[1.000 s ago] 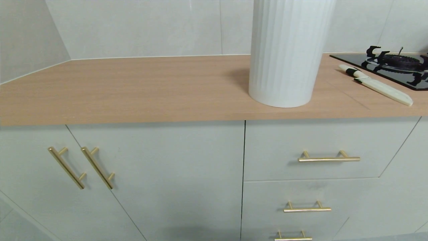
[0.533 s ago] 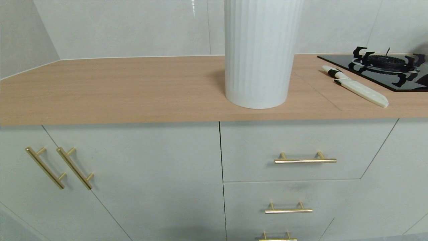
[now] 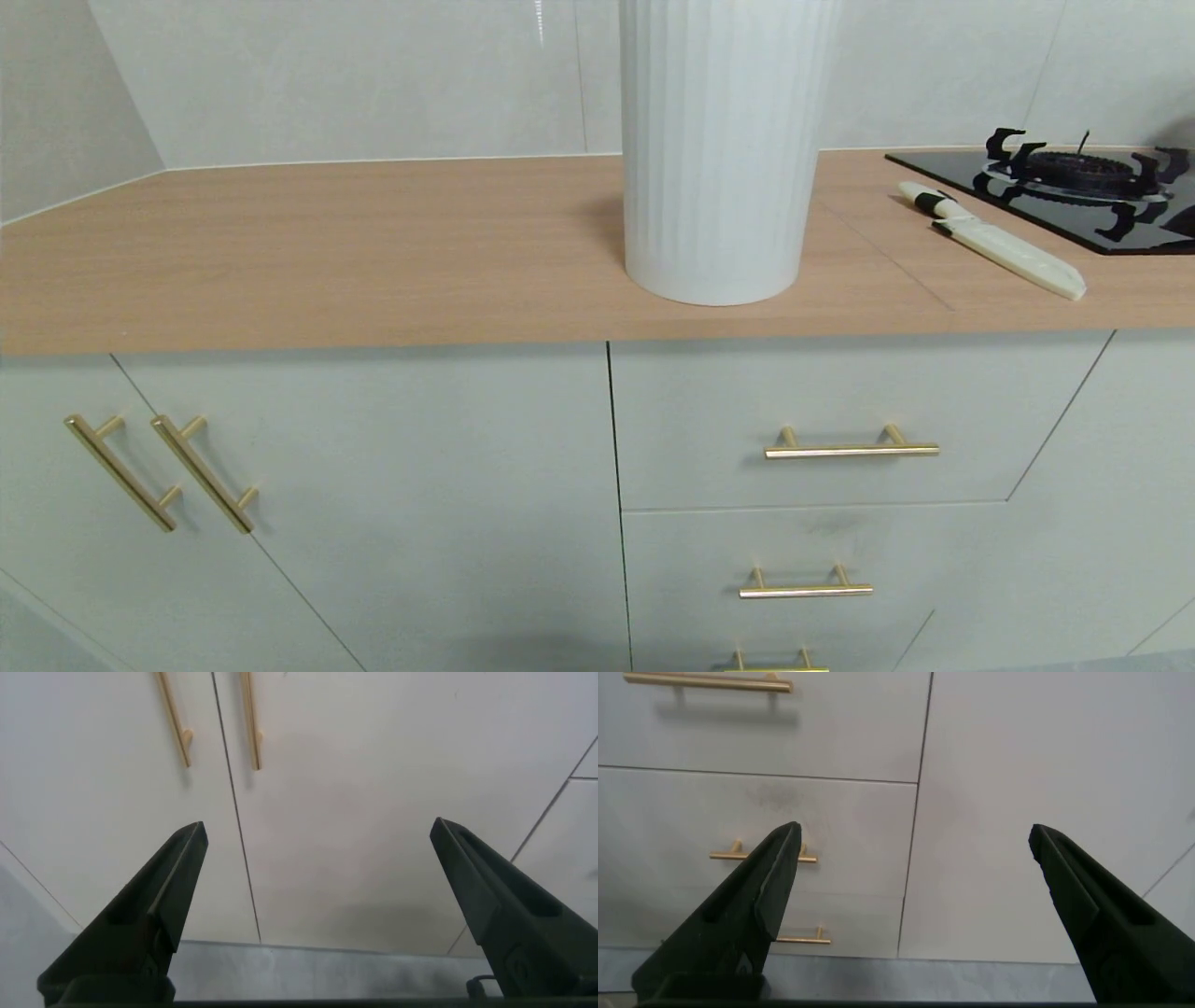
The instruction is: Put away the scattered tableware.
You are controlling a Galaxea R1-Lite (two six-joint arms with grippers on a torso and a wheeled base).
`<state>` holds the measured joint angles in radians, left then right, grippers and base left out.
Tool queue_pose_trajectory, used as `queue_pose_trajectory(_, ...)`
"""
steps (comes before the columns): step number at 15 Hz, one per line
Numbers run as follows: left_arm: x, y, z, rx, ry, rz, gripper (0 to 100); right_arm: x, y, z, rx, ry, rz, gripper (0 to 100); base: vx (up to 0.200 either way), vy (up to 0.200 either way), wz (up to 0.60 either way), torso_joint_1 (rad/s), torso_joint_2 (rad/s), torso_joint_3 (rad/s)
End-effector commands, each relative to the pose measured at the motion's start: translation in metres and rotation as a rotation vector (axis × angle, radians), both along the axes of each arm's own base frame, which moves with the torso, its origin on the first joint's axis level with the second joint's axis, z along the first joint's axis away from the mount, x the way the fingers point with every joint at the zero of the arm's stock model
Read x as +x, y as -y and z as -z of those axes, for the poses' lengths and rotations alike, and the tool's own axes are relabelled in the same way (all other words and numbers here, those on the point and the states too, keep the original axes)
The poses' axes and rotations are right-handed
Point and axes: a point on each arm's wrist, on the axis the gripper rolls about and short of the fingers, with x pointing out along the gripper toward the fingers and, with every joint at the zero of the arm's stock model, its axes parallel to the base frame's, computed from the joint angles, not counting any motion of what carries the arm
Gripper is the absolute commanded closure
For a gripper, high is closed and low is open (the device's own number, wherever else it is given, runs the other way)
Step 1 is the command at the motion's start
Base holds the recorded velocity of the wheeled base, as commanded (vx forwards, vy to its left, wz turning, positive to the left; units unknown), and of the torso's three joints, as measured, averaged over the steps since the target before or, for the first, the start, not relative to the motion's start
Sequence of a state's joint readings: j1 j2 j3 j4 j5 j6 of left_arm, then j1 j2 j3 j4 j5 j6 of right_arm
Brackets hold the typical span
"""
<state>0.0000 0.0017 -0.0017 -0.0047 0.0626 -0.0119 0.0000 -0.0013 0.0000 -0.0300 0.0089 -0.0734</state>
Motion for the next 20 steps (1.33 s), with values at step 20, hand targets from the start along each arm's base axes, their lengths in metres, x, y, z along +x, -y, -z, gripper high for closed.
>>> queue_pose_trajectory(20, 0.0000, 0.0000, 0.0001, -0.002, 0.000, 0.000, 0, 0.0001, 0.0000, 0.0001, -0.002, -0.002, -0.002, 0, 0.000, 0.000, 0.00, 0.029, -0.08, -0.062)
